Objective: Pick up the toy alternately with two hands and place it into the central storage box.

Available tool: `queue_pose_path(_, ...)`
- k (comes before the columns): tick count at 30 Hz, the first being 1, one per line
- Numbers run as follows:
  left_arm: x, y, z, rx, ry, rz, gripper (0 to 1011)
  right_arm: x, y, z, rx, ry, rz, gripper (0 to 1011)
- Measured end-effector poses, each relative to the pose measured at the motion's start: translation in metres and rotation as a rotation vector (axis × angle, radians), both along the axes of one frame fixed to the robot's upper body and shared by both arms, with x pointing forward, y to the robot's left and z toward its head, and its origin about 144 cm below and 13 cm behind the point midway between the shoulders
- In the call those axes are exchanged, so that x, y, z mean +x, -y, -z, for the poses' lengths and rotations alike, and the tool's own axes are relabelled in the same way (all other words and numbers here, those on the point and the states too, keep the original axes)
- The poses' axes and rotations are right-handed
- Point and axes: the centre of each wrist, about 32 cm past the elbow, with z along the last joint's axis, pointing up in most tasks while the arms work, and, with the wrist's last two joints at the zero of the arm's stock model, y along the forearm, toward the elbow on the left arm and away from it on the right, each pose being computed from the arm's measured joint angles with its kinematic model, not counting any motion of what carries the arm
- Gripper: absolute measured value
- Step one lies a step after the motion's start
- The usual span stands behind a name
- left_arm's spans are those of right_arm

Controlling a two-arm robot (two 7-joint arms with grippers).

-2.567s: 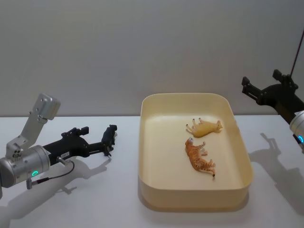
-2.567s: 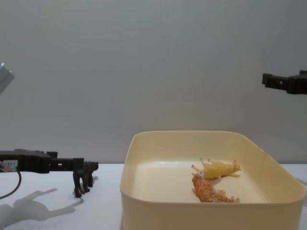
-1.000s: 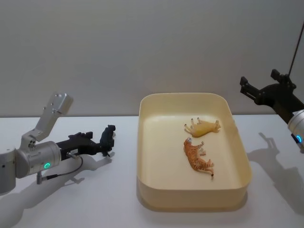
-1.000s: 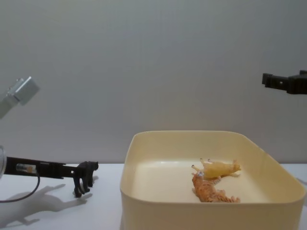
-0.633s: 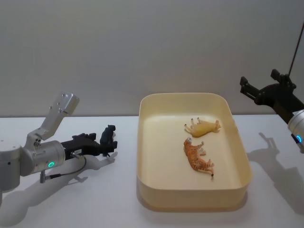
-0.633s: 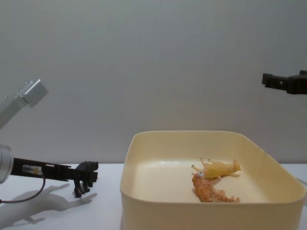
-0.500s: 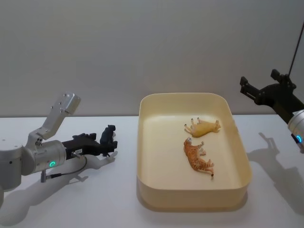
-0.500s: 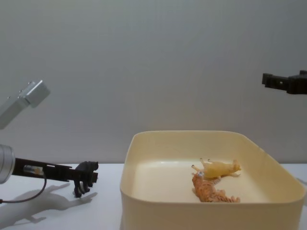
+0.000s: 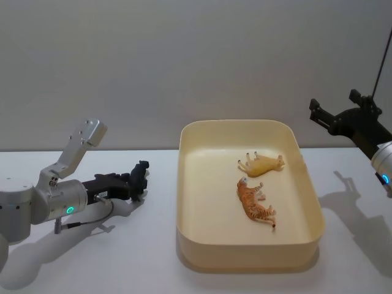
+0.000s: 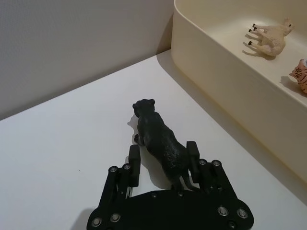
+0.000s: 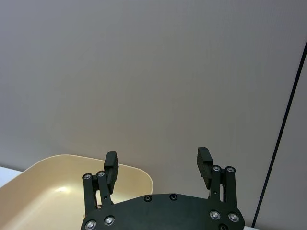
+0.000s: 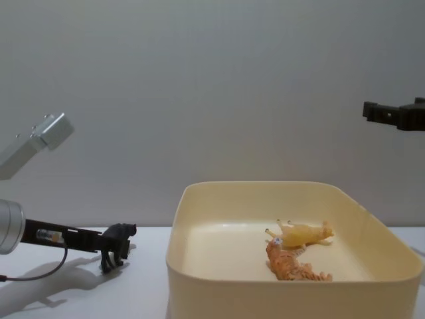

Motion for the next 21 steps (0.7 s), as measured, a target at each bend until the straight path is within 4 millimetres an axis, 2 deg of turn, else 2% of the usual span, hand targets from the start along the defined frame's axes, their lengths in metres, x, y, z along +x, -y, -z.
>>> queue_pose_path(10, 0.0007, 0.0009, -0.0002, 0.006, -0.002, -0.003, 306, 0.0000, 0.0000, 0.0000, 0.000, 0.000, 0.000, 1001)
queue_pose_path(21, -0.0036, -0.0018, -0.0039, 0.007, 0.014, -0.017, 288, 0.0000, 0.0000, 0.0000, 0.000, 0.000, 0.000, 1001)
